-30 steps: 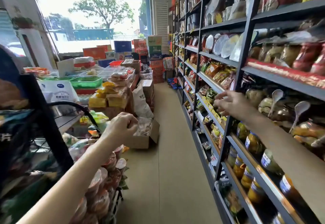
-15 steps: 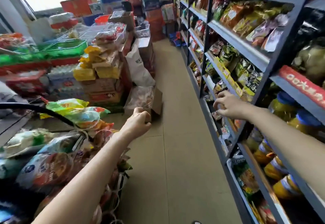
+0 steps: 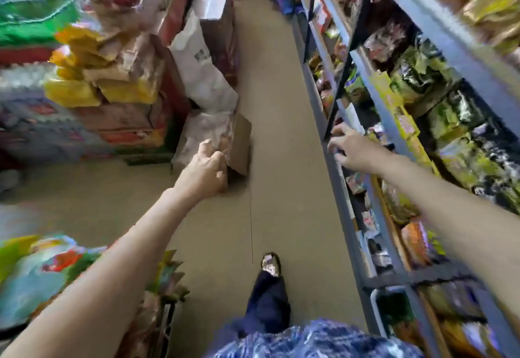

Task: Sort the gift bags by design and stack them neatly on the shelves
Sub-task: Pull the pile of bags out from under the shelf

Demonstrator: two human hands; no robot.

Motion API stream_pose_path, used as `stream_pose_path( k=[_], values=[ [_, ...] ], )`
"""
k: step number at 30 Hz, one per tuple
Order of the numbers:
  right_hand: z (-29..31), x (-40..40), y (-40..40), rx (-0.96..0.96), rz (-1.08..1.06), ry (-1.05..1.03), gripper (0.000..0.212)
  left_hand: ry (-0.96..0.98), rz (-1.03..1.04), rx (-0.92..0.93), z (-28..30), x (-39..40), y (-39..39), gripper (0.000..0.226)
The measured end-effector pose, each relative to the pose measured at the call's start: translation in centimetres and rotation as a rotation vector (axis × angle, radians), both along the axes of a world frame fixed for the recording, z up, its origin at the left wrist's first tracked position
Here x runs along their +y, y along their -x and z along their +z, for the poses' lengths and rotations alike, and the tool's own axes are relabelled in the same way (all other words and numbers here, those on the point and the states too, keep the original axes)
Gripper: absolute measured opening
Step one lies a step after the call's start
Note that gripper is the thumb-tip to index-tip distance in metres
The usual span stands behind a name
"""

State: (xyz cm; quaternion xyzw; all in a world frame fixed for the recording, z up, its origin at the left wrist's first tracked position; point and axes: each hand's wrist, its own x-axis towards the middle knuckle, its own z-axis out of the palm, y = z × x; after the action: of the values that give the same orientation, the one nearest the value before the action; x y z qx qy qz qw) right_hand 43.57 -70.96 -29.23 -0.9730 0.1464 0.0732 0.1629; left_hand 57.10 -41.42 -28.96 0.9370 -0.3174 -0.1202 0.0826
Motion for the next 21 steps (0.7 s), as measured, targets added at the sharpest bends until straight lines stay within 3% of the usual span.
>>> stream_pose_path(
  k=[9, 13, 18, 21],
  values=[
    [1.9, -15.8, -22.4, -0.06, -0.162, -0.043, 0.022, -0.2, -0.157, 0.137, -1.9, -18.7, -24.9, 0.043],
    [0.9, -25.0, -32.2, 0.045, -0.256, -0.071, 0.039, -0.143, -0.232, 0.096, -2.5, -27.1, -35.0, 0.048],
    [-0.9, -36.7, -48.6, 0.147, -0.175, -0.082, 0.043, -0.205, -0.053, 0.18, -4.1, -37.2, -52.5, 0.048],
    [0.4, -41.6, -58.8, 0.16, -0.14, -0.083, 0.043, -0.076, 0.009, 0.174, -2.3, -42.6, -61.1, 0.046]
  ],
)
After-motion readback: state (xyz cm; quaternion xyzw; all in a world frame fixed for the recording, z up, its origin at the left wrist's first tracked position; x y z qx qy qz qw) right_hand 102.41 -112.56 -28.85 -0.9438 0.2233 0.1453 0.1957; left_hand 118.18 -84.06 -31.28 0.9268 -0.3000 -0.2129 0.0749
